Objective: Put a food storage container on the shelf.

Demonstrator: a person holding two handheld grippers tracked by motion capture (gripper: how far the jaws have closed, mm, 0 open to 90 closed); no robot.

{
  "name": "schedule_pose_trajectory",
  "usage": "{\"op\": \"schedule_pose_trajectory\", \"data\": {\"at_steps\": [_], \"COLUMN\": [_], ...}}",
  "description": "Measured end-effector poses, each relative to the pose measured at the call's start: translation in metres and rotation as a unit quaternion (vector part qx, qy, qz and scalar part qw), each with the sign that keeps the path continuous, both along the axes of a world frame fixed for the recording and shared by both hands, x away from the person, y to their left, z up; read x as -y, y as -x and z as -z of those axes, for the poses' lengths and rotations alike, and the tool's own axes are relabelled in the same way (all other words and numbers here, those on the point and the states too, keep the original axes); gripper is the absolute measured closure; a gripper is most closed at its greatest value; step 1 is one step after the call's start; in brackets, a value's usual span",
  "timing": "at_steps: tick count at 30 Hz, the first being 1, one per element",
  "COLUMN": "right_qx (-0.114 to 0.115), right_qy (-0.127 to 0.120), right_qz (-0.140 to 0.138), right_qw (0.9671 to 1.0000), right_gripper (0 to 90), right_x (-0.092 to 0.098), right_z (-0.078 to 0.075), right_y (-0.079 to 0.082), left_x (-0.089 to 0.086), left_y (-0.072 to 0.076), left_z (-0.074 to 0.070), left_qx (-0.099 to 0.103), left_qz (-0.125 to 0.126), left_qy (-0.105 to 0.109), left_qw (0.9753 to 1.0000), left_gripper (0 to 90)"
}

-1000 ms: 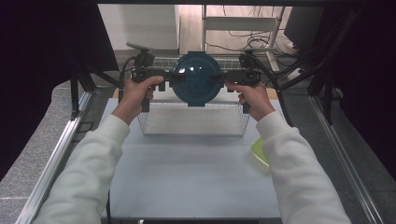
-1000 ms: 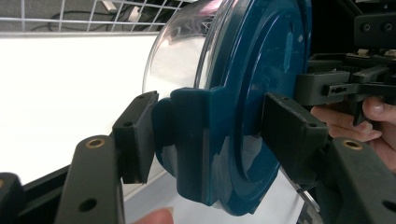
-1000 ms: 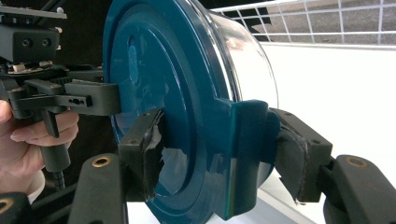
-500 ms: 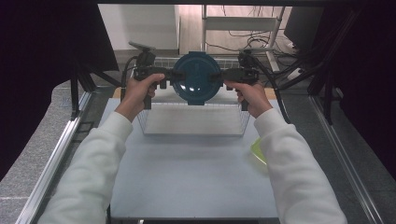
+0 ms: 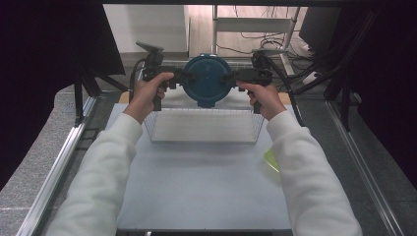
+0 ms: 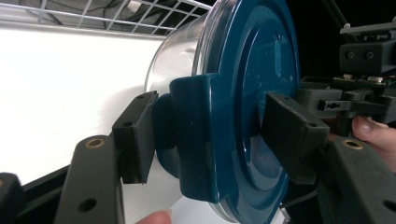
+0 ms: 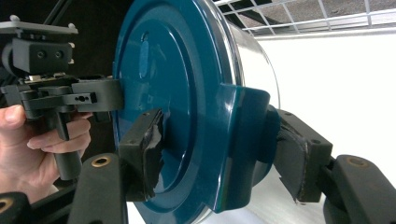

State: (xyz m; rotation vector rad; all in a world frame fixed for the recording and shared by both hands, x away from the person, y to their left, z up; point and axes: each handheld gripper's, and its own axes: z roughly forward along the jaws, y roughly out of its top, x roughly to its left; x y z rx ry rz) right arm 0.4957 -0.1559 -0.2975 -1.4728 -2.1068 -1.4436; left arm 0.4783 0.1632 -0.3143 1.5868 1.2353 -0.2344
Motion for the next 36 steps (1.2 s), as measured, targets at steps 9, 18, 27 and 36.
{"op": "schedule_pose_trajectory", "data": {"at_steps": [9, 18, 27, 36], "right_qx": [-0.026, -0.051, -0.074, -0.067], "right_qy": [-0.014, -0.027, -0.045, -0.046], "right_qz": [0.018, 0.032, 0.050, 0.070], "right_qw": [0.9994, 0.9978, 0.9950, 0.9943], "right_gripper": [37.3, 36.2, 34.1, 29.9], "right_x": [0.000, 0.001, 0.002, 0.000], "right_z": [0.003, 0.009, 0.017, 0.020], "right_y": [-0.007, -0.015, -0.024, -0.023], "left_x": [-0.003, -0.003, -0.002, 0.002], "left_y": [-0.012, -0.022, -0.026, -0.023], "left_z": [0.009, 0.017, 0.022, 0.021], "left_qx": [-0.025, -0.042, -0.049, -0.020], "left_qz": [-0.008, -0.020, -0.031, -0.043], "left_qy": [0.029, 0.051, 0.054, 0.035], "left_qw": [0.9992, 0.9976, 0.9968, 0.9983], "left_gripper": [37.2, 36.3, 35.2, 31.9]}}
